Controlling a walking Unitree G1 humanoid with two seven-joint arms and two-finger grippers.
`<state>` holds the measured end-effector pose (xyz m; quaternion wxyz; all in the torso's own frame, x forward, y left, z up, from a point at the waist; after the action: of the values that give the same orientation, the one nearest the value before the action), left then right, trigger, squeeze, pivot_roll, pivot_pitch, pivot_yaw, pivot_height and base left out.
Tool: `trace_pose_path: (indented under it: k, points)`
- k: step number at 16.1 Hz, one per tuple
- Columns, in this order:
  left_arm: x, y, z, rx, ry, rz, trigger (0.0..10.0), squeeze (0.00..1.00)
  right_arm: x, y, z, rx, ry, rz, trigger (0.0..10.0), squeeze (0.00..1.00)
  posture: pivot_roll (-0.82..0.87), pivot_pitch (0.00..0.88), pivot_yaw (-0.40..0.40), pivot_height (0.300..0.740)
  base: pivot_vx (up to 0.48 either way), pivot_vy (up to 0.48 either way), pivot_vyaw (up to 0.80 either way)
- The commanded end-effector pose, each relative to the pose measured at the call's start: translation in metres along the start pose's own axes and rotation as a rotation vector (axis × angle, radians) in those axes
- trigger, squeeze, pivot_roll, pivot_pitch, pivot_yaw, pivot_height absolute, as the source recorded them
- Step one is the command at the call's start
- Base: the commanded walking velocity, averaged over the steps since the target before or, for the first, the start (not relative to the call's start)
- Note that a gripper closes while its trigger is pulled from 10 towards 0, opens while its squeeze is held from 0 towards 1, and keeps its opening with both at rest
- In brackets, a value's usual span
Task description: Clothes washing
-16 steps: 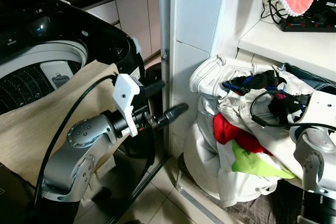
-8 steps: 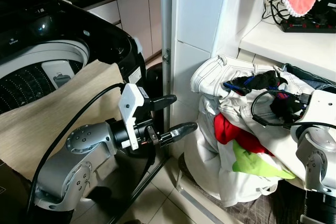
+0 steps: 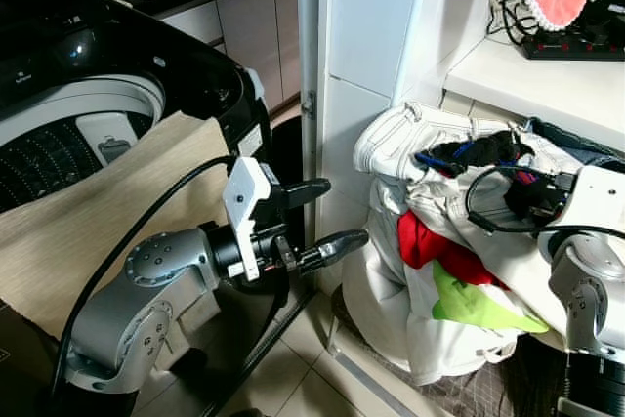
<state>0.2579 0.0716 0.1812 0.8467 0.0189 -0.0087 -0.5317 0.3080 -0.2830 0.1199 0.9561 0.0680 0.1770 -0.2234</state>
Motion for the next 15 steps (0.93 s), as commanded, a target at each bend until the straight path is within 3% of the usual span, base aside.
trace_pose_path:
  k: [1, 10, 13, 15]
  points:
    - [0.003, -0.003, 0.003, 0.006, 0.002, -0.028, 10.0, 0.0, 0.001, -0.001, 0.003, 0.015, -0.013, -0.001, 0.0, 0.0, -0.05, 0.0, 0.027, 0.74, 0.0, 0.0, 0.0]
    - [0.003, -0.002, 0.001, 0.009, 0.007, -0.015, 10.0, 0.0, -0.004, 0.004, 0.004, 0.03, -0.057, 0.01, 0.0, 0.0, -0.05, 0.0, 0.027, 0.74, 0.0, 0.0, 0.0]
    - [0.004, 0.001, 0.008, -0.017, -0.028, 0.011, 10.0, 0.0, -0.012, 0.007, 0.021, 0.037, -0.184, 0.008, 0.0, 0.0, -0.05, 0.0, 0.029, 0.74, 0.0, 0.0, 0.0]
    - [0.006, 0.009, 0.018, -0.043, -0.08, 0.052, 10.0, 0.0, -0.023, 0.006, 0.047, 0.016, -0.334, -0.023, 0.0, 0.0, -0.05, 0.0, 0.032, 0.74, 0.0, 0.0, 0.0]
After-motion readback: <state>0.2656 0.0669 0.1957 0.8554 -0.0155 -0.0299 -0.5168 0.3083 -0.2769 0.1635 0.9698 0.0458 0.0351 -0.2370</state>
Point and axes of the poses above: a point about 5 cm out from each wrist's last joint towards the gripper, its own x axis pointing out of the wrist towards the gripper, its own z axis along the axis of the wrist's last joint, y = z × x, the point moved 4 cm from there along x, pointing out of the wrist towards the gripper, and after that the axes turned 6 degrees about x, right-handed, at the moved point
